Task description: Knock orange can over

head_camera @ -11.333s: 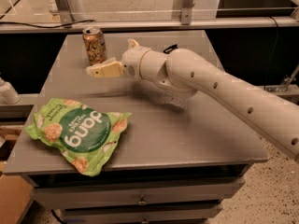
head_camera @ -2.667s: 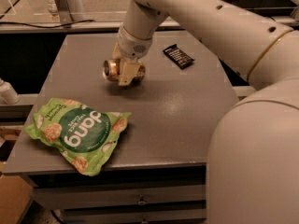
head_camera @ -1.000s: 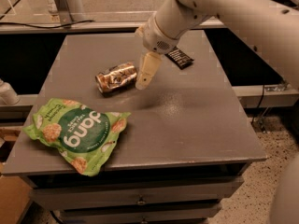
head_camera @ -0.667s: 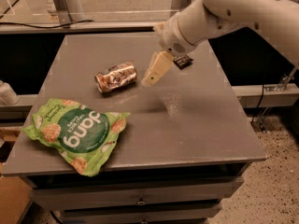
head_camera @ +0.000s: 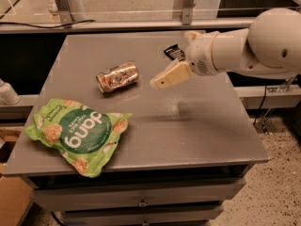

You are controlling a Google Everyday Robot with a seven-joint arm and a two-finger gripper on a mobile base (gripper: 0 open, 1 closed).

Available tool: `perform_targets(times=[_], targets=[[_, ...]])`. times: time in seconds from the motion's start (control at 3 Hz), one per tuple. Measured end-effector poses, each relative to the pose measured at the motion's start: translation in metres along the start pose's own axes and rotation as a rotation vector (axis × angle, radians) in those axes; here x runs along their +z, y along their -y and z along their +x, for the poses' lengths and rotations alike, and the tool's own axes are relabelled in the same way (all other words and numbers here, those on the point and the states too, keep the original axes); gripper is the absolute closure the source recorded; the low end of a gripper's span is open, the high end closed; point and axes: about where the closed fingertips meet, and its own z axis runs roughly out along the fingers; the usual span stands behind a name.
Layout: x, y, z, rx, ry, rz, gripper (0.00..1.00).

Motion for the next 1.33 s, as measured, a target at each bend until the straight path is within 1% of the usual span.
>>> perform_targets(times=[0.33, 0.67, 1.0, 1.33], targets=[[-0.022, 0.017, 0.002, 0.107, 0.118, 0.147, 0.00], [-0.035, 0.028, -0.005, 0.130, 0.148, 0.207, 0.00], [-0.033, 0.026, -0.005, 0.124, 0.144, 0.197, 0.00], [-0.037, 0.034, 0.002, 0.129, 0.123, 0.219, 0.00]])
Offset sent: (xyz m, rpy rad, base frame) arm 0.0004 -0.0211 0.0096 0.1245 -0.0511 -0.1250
